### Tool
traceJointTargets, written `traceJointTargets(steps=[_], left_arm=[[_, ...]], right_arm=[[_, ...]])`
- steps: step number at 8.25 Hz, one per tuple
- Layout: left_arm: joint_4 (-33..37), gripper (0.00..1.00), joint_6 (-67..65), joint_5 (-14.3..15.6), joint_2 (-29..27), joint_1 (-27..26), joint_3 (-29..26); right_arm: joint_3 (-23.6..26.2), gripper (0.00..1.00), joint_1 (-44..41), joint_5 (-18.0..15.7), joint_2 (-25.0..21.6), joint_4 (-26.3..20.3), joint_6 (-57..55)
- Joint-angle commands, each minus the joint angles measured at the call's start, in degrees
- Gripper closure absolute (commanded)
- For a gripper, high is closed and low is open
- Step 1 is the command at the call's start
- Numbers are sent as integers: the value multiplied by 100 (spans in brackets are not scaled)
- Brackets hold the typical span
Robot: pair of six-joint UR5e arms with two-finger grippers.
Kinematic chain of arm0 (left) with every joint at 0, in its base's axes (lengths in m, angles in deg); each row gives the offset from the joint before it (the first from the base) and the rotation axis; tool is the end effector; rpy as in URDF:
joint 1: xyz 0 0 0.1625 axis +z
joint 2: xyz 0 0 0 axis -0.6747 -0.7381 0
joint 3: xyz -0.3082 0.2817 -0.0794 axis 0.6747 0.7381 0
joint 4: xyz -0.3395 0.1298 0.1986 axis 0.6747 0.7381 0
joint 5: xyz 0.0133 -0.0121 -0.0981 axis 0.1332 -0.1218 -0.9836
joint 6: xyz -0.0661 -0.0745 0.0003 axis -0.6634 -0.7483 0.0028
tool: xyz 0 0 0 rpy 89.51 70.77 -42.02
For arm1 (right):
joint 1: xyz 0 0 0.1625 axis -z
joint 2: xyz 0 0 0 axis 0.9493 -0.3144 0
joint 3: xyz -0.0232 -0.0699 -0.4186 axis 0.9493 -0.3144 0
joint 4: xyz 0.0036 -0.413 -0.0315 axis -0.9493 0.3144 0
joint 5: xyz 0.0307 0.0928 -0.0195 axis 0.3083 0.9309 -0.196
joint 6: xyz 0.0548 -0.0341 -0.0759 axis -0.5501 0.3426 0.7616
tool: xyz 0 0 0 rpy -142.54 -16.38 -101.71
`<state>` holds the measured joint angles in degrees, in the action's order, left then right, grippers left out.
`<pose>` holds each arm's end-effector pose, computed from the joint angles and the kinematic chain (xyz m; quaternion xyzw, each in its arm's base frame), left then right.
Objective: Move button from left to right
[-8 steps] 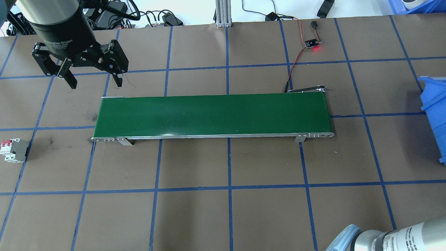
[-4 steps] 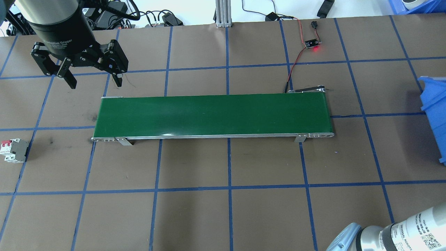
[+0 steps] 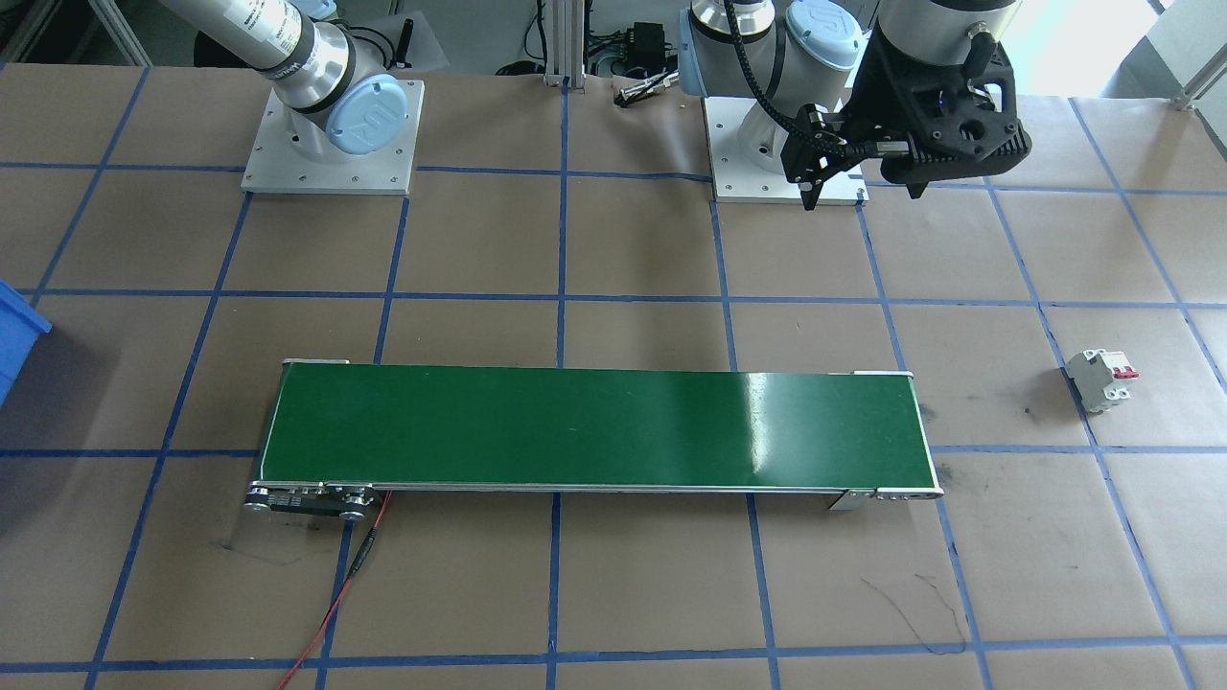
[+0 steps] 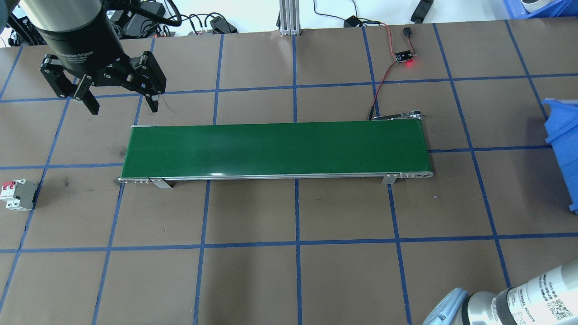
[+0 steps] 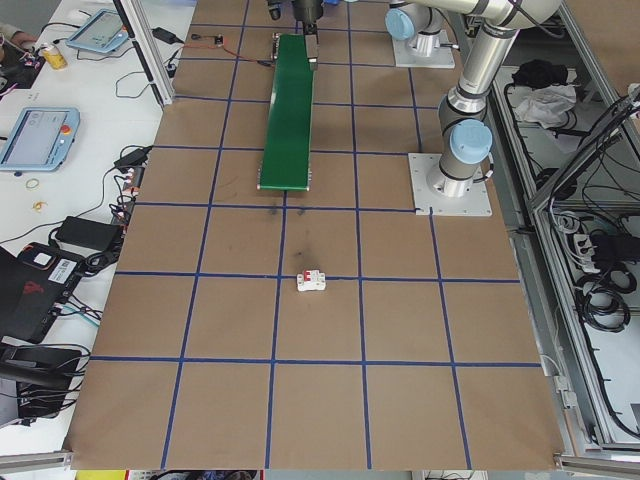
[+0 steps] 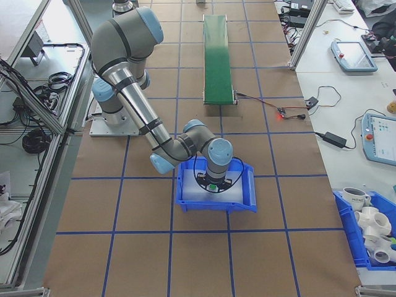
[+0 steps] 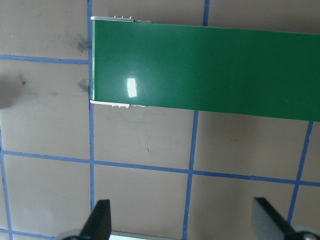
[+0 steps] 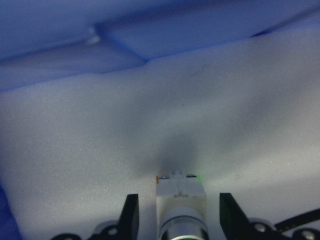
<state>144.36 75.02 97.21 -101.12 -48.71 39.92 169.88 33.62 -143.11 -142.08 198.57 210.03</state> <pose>-0.1318 -0.4786 0.5384 -0.0412 0.9967 0.0400 0.0578 -0.4190 -0.4924 0.2319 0.6170 -0.7865 -0.0188 0.0180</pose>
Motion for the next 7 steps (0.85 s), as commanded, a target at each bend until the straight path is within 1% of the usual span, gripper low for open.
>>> traceJointTargets(steps=[1, 3, 4, 5, 6, 7], left_arm=[[0, 0, 0, 0, 0, 0, 0], [0, 0, 0, 0, 0, 0, 0], [0, 0, 0, 9, 17, 0, 0], [0, 0, 0, 0, 9, 0, 0], [0, 0, 0, 0, 9, 0, 0], [0, 0, 0, 0, 9, 0, 0]], right_arm=[[1, 0, 9, -4, -611, -535, -269], [1, 0, -175, 57, -1576, -1677, -1486], [-7, 0, -376, 153, -2051, -2161, -2006], [-86, 0, -578, 381, -2465, -2635, -3011], [-113, 0, -867, 592, -2817, -2814, -4074], [-122, 0, -1262, 637, -3003, -3094, -4912]])
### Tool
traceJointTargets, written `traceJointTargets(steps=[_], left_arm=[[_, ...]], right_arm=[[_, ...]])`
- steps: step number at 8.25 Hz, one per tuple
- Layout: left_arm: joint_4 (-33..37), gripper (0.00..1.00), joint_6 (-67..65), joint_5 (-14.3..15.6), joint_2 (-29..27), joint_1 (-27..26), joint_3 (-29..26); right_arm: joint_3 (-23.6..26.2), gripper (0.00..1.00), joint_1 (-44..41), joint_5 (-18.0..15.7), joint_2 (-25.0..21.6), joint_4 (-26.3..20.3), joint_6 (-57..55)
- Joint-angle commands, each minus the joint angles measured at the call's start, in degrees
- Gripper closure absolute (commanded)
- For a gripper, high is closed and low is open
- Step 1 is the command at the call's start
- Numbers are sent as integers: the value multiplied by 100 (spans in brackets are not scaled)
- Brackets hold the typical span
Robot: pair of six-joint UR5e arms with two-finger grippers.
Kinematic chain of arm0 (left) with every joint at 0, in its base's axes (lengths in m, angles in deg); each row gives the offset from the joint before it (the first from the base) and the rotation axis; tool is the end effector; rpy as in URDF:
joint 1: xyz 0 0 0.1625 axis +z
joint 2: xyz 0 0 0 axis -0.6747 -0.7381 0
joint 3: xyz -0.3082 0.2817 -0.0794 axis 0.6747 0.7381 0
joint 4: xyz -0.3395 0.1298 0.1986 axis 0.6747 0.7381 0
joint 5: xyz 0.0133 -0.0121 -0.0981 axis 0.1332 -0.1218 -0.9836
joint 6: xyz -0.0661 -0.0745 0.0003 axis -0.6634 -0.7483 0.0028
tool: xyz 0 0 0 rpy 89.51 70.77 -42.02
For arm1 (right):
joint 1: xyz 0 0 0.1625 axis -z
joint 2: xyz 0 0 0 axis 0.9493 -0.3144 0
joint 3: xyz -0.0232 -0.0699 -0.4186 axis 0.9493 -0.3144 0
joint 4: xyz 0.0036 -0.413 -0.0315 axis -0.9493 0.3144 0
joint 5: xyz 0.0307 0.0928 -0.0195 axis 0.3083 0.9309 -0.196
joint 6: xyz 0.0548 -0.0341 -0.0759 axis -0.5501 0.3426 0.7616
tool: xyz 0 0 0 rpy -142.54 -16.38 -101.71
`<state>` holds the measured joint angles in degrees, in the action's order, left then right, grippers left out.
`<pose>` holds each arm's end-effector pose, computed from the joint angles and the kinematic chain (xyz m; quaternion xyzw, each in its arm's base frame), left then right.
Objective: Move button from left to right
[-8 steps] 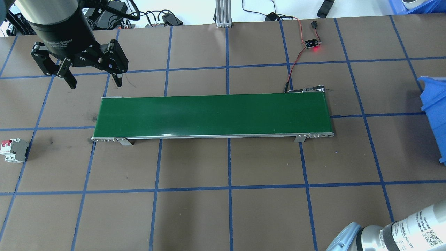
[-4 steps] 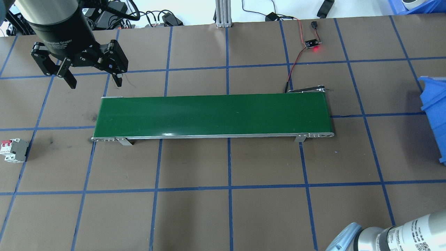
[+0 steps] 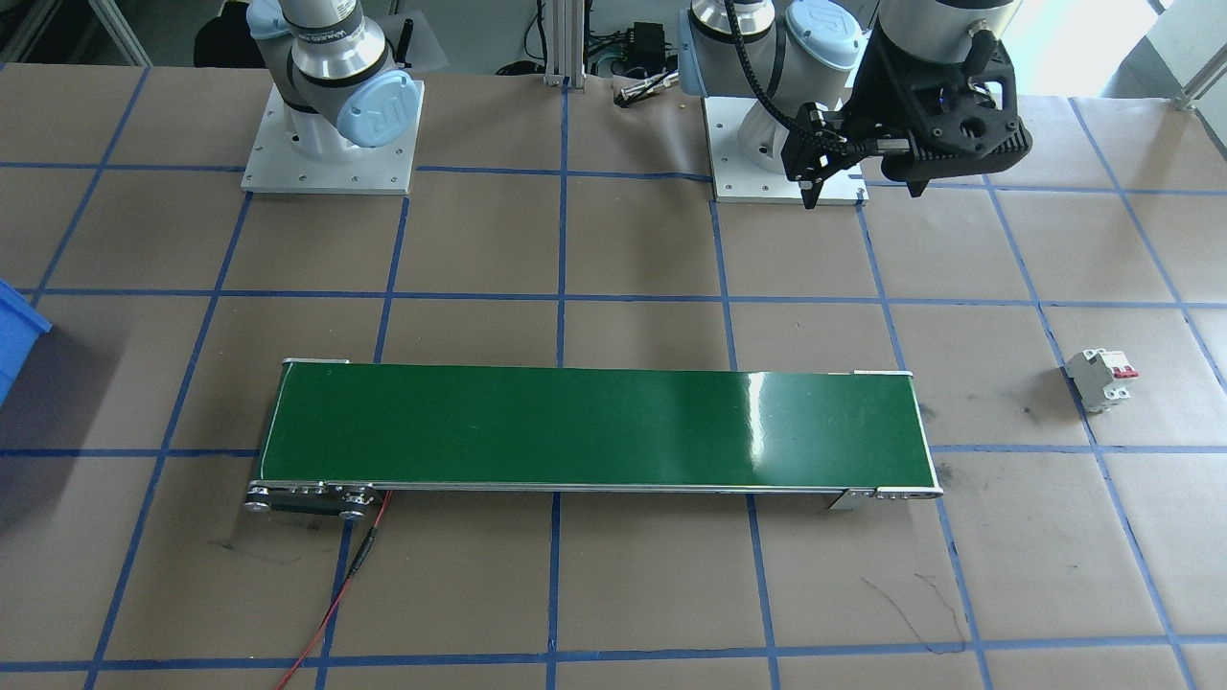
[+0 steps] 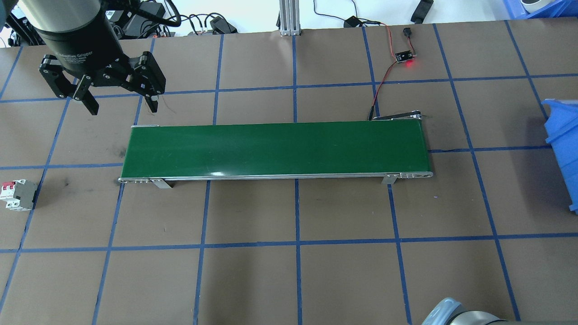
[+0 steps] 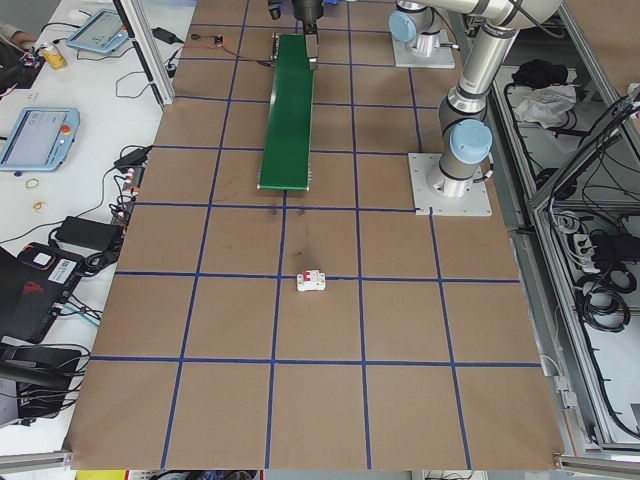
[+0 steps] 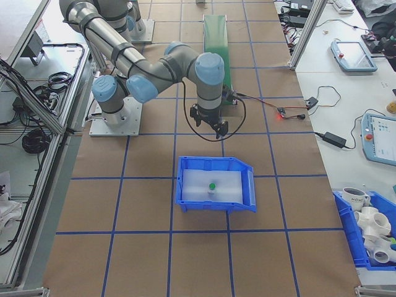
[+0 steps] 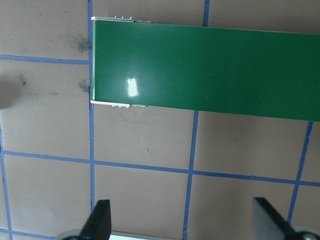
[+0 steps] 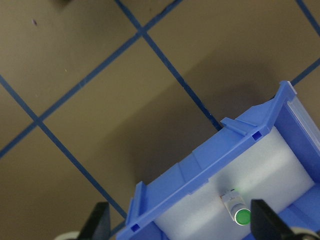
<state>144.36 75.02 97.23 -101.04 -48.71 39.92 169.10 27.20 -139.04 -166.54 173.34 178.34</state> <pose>-0.1317 -0.4781 0.5391 -0.0412 0.9967 0.0393 0.0579 -0.2741 -0.4605 0.4419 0.4307 -0.9022 0.0217 0.0117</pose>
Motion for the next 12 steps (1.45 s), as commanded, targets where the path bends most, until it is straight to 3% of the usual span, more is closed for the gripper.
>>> traceJointTargets(steps=[1, 5, 7, 12], left_arm=[[0, 0, 0, -1, 0, 0, 0], [0, 0, 0, -1, 9, 0, 0], [0, 0, 0, -1, 9, 0, 0], [0, 0, 0, 7, 9, 0, 0]], right_arm=[[-122, 0, -1077, 231, -594, -731, -2768], [-307, 0, -3738, -181, -726, -750, -6434], [-412, 0, -4742, -191, -647, -671, -7826], [-440, 0, -4966, -278, -629, -689, -8140]])
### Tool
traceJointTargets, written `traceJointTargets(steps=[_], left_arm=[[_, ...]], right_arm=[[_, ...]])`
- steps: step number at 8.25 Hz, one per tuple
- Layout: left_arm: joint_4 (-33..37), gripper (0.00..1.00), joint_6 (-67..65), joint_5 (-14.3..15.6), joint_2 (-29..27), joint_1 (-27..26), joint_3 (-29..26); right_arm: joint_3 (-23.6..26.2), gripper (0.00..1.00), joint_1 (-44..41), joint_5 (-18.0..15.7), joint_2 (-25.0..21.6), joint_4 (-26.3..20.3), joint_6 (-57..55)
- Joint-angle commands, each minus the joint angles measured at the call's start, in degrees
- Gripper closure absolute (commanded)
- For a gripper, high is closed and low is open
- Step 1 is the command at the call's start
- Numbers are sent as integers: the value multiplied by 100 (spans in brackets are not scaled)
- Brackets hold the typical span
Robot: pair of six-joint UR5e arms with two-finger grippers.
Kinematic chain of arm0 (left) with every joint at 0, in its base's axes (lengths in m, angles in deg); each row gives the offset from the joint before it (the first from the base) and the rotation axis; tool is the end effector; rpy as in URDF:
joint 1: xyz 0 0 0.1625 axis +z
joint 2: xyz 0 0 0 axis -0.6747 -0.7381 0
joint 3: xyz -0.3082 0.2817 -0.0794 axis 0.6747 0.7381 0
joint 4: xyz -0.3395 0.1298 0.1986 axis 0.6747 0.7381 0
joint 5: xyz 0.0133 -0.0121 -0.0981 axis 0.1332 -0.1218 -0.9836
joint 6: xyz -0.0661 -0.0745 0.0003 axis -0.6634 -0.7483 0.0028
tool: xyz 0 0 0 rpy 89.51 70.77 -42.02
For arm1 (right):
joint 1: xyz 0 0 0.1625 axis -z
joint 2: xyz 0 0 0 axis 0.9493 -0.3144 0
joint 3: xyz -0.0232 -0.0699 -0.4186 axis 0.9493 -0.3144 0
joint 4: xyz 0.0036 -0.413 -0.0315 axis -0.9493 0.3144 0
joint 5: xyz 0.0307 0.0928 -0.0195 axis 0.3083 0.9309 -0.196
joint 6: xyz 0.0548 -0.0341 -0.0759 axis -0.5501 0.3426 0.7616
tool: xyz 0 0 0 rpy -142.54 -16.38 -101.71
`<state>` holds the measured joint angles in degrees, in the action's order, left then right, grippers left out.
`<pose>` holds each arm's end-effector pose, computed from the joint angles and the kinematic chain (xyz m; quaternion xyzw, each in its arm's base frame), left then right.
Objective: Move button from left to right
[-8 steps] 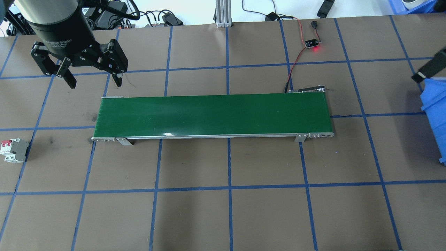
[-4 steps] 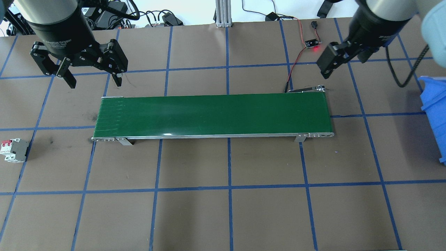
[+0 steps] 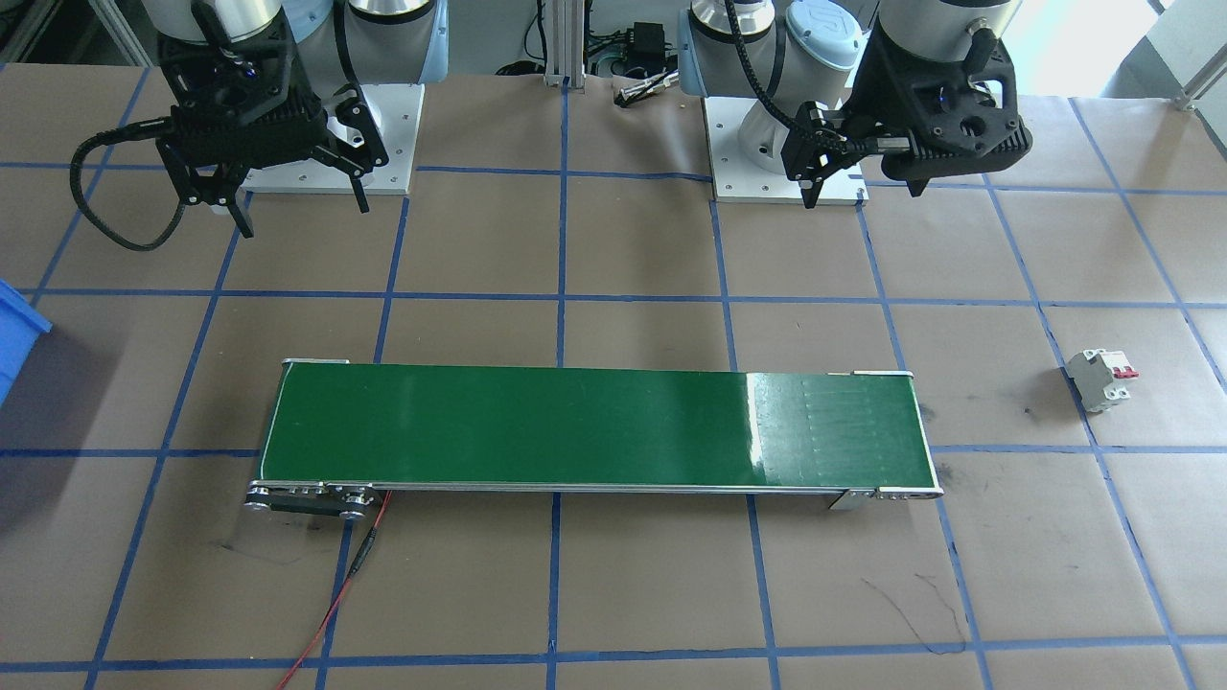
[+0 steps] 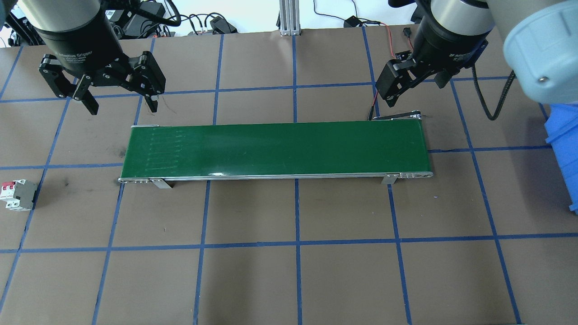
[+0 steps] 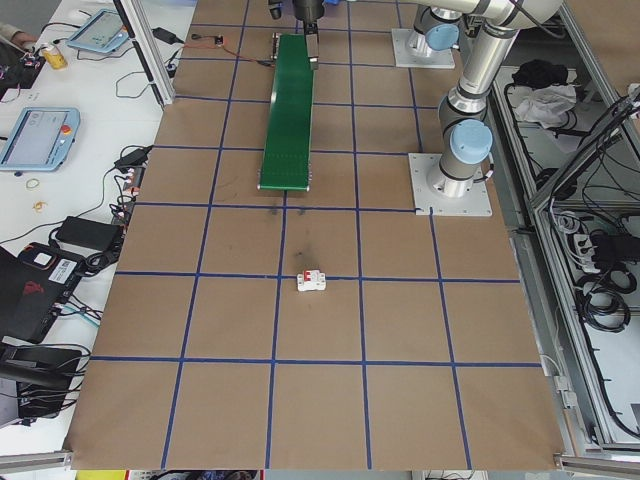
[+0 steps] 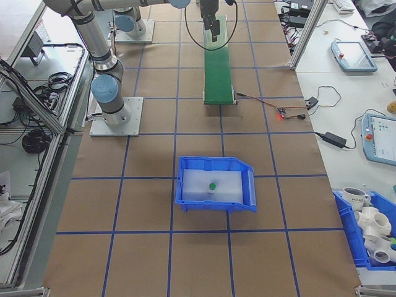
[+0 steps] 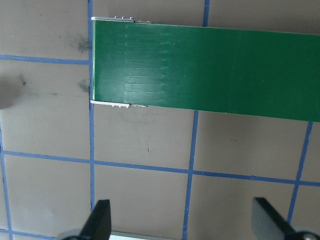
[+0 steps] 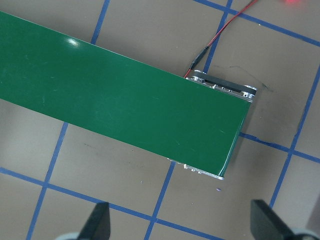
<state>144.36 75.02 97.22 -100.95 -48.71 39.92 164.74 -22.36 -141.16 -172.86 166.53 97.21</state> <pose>-0.1317 -0.4775 0.5398 -0.0412 0.9967 0.0385 0.0578 0.1663 -0.4694 0.5223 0.1684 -0.9843 0.0515 0.0069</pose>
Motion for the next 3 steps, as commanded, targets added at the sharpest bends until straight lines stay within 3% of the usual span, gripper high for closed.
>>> traceJointTargets(steps=[1, 3], left_arm=[[0, 0, 0, 0, 0, 0, 0], [0, 0, 0, 0, 0, 0, 0]], right_arm=[[-3, 0, -10, -198, 3, -16, -27], [-3, 0, -10, -225, 3, -24, -27]])
